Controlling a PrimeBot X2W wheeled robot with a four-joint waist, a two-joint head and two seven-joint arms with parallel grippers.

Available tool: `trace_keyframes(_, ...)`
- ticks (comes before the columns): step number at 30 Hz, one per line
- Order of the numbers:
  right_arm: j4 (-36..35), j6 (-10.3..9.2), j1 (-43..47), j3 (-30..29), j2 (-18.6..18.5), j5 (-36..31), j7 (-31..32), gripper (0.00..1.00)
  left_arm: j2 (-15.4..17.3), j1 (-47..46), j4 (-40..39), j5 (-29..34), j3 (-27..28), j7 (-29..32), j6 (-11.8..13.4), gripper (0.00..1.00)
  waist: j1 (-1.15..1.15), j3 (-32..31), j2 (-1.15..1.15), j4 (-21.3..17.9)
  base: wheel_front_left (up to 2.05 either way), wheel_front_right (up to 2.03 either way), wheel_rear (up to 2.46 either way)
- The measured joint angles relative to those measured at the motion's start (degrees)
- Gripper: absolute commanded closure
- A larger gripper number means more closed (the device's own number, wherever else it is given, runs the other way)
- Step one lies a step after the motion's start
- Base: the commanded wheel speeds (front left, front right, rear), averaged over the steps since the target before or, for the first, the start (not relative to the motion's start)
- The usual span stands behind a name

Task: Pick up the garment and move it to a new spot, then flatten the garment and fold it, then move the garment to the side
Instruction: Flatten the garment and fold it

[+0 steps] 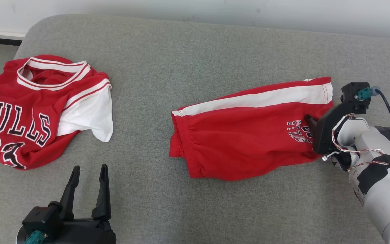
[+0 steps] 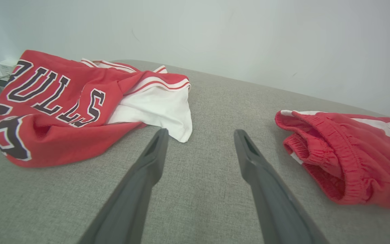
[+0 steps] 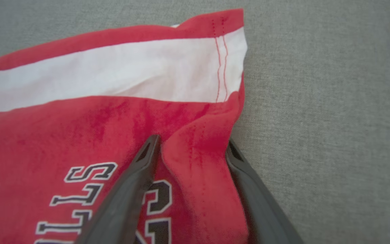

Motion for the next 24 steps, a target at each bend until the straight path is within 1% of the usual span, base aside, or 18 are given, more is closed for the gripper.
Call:
trace_keyframes(1,0.0,-0.02,-0.01,0.57,0.12,-0.47,0.26,0.57,-0.04,0.0,0.1,0.0,0.08,0.0,-0.04,0.0,0.0,0.06,0.0,0.12,0.0,0.0,0.0)
trace_keyframes(2,0.02,-0.05,0.01,0.87,0.18,-0.66,0.48,0.7,-0.09,-0.01,0.25,0.0,0.2,0.0,-0.14,0.0,0.0,0.07,0.0,0.23,0.0,0.0,0.0)
trace_keyframes(3,0.07,-0.05,0.02,1.15,0.3,-0.7,0.58,1.0,-0.13,-0.01,0.42,0.0,0.34,0.0,-0.31,0.0,0.0,0.01,0.0,0.27,0.0,0.0,0.0)
trace_keyframes(6,0.15,0.03,0.26,1.76,0.86,-0.77,0.67,1.0,-0.21,-0.01,0.9,0.0,0.77,0.0,-0.48,0.0,0.0,-0.37,0.0,0.2,0.0,0.0,0.0)
trace_keyframes(11,0.88,0.26,0.68,2.13,0.03,-2.2,-2.87,1.0,-0.29,0.38,1.25,0.02,1.07,0.0,-0.81,0.0,0.01,-1.31,0.01,-0.47,0.0,0.0,0.0)
trace_keyframes(18,1.96,0.23,1.84,2.01,-3.56,-4.35,-8.04,1.0,-0.31,2.32,1.36,0.07,1.4,0.0,-0.96,0.0,0.01,-3.71,0.01,-2.47,0.0,0.0,0.0)
trace_keyframes(24,3.35,0.22,2.15,1.29,-7.55,-6.42,-10.21,1.0,-0.34,3.49,1.36,0.0,1.51,0.0,-0.98,0.0,0.01,-5.9,0.01,-5.12,0.0,0.0,0.0)
